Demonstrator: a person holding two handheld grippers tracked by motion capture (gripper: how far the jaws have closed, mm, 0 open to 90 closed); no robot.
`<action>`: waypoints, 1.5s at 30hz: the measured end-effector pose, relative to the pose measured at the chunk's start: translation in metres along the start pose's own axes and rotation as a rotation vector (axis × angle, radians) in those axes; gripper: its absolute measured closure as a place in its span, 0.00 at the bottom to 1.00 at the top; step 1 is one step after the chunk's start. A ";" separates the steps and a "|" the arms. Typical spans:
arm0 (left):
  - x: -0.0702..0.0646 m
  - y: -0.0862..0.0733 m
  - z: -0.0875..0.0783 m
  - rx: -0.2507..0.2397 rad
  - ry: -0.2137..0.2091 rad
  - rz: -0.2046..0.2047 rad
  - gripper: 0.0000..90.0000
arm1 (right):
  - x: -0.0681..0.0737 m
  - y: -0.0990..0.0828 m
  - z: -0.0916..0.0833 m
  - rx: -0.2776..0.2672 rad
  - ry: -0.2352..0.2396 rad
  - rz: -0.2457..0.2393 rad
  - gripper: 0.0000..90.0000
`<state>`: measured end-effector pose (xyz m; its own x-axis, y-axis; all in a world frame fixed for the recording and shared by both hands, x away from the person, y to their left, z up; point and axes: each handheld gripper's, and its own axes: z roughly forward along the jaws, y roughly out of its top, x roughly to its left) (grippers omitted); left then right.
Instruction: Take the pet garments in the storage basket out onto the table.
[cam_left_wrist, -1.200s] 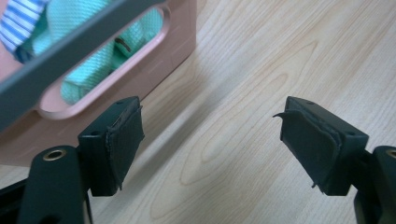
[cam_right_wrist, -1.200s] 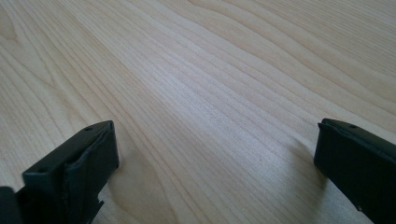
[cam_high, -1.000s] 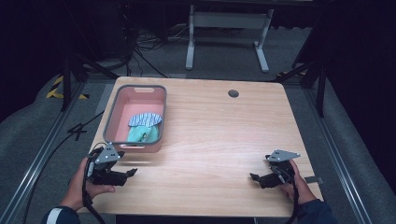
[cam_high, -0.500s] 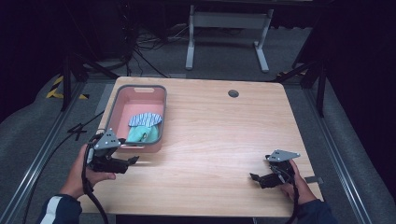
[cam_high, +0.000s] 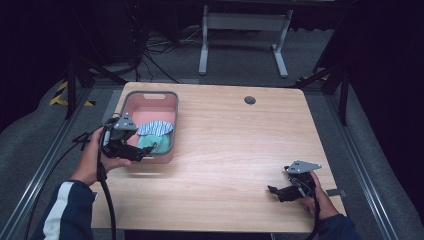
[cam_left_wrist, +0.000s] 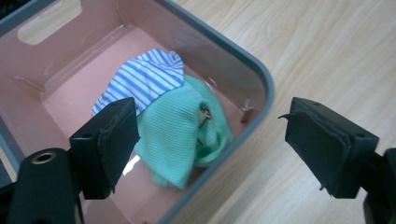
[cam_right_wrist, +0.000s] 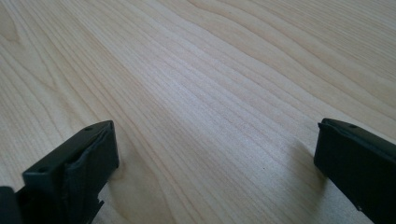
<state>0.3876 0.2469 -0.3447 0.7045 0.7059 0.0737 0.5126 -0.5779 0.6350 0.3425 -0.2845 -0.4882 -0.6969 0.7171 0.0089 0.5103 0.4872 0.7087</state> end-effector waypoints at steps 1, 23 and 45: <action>0.003 0.003 0.004 0.011 -0.005 -0.008 0.18 | 0.000 0.000 0.000 0.000 0.000 0.000 0.00; 0.020 0.043 0.094 0.396 0.008 -0.070 0.24 | 0.000 0.000 0.000 0.000 0.000 0.000 0.00; 0.037 0.034 0.129 0.621 0.018 -0.136 0.53 | 0.001 -0.001 -0.001 -0.002 -0.011 0.006 0.00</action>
<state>0.4944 0.2009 -0.4193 0.6076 0.7932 0.0404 0.7897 -0.6088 0.0754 0.3411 -0.2847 -0.4881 -0.6886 0.7252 0.0052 0.5133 0.4824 0.7098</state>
